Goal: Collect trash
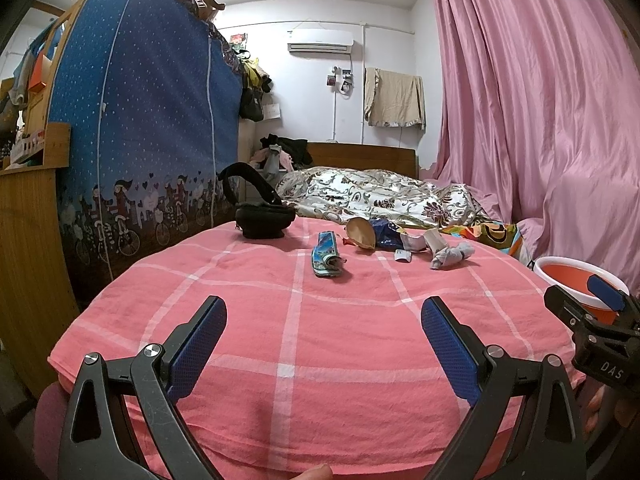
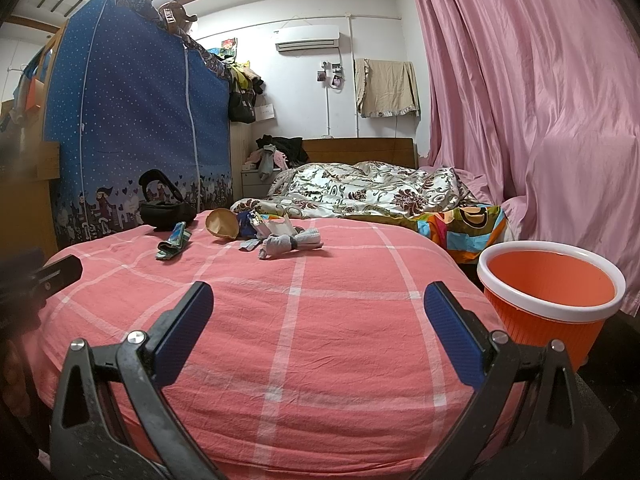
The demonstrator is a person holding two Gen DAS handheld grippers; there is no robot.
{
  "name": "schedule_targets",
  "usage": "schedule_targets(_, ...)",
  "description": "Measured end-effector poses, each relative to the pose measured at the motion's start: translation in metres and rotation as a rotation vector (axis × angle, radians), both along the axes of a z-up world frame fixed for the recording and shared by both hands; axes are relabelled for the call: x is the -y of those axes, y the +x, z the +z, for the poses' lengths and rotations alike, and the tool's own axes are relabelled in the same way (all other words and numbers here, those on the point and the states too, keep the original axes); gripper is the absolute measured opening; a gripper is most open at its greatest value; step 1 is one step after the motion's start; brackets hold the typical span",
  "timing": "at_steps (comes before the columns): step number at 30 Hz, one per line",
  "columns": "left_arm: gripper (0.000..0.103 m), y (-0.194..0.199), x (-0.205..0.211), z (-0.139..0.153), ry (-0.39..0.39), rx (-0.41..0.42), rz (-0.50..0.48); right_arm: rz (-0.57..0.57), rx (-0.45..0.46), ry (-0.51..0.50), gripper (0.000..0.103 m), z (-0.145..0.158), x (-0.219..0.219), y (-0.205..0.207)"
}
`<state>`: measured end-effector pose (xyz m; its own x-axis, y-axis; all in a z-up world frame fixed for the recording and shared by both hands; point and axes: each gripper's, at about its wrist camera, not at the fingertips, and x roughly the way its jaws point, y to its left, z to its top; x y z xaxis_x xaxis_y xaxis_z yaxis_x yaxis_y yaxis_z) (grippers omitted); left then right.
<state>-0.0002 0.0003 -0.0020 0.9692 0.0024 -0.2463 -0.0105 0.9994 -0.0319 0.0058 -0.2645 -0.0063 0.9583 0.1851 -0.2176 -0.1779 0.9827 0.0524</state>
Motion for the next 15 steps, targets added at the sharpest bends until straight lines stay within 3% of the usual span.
schedule_targets(15,0.095,-0.0012,-0.0023,-0.0017,-0.001,-0.002,-0.001,0.0,0.001,0.0,0.103,0.0,0.0003,-0.0002)
